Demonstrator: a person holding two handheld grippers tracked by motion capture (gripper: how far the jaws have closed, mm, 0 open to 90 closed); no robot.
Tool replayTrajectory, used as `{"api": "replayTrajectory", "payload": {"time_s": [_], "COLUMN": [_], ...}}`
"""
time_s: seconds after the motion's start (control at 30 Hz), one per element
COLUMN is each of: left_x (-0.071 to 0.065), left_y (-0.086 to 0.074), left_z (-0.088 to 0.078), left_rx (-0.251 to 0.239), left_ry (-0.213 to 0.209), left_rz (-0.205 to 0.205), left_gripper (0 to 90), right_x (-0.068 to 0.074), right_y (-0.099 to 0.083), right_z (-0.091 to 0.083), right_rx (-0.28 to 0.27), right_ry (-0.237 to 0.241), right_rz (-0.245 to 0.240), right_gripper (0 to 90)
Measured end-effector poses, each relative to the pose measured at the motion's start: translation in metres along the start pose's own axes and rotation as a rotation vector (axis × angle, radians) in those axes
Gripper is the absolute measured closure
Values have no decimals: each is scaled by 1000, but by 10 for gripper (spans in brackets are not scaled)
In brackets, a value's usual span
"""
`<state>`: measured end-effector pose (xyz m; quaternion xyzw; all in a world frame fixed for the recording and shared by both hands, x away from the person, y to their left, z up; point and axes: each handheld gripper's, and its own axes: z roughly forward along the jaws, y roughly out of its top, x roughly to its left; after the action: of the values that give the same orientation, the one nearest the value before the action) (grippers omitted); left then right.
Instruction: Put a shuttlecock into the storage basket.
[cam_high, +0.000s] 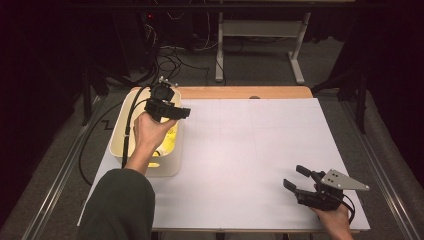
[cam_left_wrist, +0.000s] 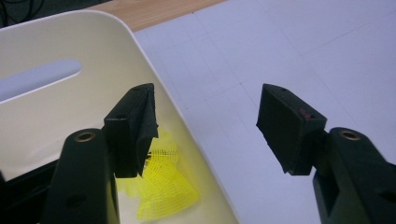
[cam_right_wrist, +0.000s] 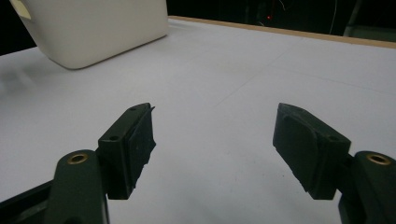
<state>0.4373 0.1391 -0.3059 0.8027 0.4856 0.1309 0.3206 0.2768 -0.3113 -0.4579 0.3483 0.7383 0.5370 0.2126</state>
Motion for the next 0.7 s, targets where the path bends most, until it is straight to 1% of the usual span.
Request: {"api": "replayTrajectory", "payload": {"time_s": [0.17,0.37,0.7], "left_x": [-9,-17,-29], "left_y": [3,5,6], "left_z": [2,7,12], "left_rx": [1,4,5], "left_ry": [-13,-30,-46], "left_rz": [22,33,55], "left_gripper": [379,379,378], "right_x": [0,0,0], "right_y": [0,0,0], "right_z": [0,0,0], "right_rx": [-2,-3,-5], "right_ry": [0,1,2], "right_rz": [1,4,3], "right_gripper": [298,297,297]}}
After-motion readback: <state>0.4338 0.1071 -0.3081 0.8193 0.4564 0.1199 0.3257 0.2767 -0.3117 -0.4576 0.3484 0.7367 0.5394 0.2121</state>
